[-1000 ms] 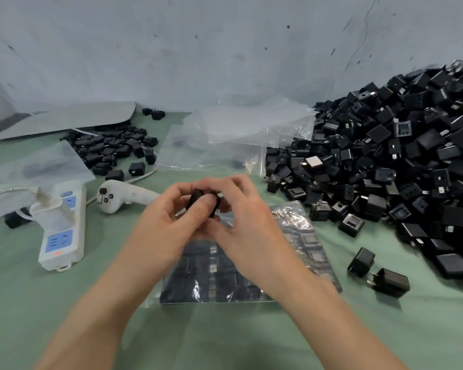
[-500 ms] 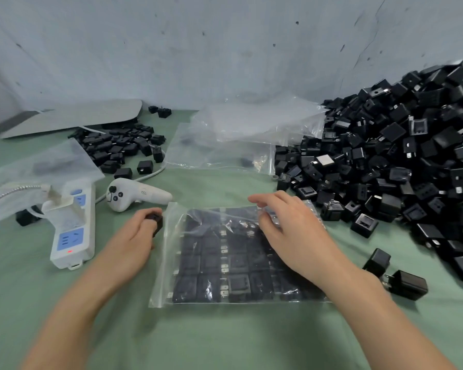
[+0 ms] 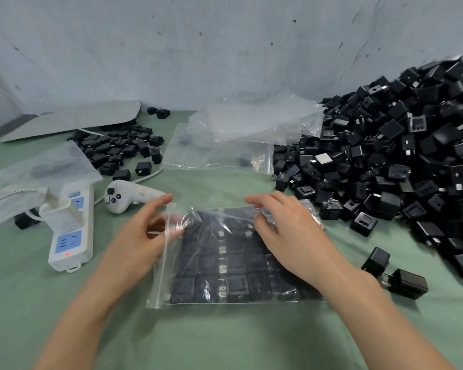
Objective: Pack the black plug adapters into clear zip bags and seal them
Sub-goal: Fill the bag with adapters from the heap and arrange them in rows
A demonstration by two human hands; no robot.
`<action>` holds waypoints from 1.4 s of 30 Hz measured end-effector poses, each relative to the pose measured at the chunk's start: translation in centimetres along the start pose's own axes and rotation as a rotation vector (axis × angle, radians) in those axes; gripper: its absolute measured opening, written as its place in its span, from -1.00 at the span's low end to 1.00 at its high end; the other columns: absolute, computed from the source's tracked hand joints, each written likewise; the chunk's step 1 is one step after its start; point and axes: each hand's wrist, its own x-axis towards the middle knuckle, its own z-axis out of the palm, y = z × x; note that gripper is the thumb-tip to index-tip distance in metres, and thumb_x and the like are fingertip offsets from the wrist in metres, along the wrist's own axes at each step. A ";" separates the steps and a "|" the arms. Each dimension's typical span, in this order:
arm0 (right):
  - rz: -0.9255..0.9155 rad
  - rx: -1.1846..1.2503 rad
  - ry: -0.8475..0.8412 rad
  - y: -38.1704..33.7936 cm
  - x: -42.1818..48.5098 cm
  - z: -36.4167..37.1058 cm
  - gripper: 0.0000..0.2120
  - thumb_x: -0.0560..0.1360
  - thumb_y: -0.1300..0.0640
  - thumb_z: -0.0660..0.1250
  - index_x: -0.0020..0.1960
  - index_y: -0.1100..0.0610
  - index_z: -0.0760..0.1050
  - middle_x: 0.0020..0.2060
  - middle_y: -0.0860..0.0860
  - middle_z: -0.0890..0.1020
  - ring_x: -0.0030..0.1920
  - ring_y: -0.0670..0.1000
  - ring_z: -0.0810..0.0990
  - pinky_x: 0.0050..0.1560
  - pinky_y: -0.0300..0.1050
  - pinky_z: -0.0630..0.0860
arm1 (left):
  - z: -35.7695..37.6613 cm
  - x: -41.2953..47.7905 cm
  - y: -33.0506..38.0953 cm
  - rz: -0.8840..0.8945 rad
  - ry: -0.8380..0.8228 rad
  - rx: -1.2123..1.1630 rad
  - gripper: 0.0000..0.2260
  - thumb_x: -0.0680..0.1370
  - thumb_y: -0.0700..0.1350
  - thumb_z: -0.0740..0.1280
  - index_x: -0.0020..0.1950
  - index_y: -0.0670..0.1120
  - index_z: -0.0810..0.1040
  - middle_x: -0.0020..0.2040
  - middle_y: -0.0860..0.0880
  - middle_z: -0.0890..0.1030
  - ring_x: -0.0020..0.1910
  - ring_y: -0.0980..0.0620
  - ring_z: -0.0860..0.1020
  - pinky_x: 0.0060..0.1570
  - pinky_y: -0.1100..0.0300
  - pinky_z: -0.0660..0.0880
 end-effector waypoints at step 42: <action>0.274 -0.029 0.156 3.5 -1.3 -5.0 -0.62 0.63 -0.02 0.15 0.44 -0.10 0.39 0.34 -0.09 0.49 0.33 -0.02 0.40 0.37 0.03 0.35 | -0.3 1.1 1.4 -0.341 0.042 -0.485 -0.79 0.68 -0.17 0.18 0.20 -0.07 0.59 -0.23 -0.04 0.70 -0.34 0.09 0.63 -0.32 0.26 0.60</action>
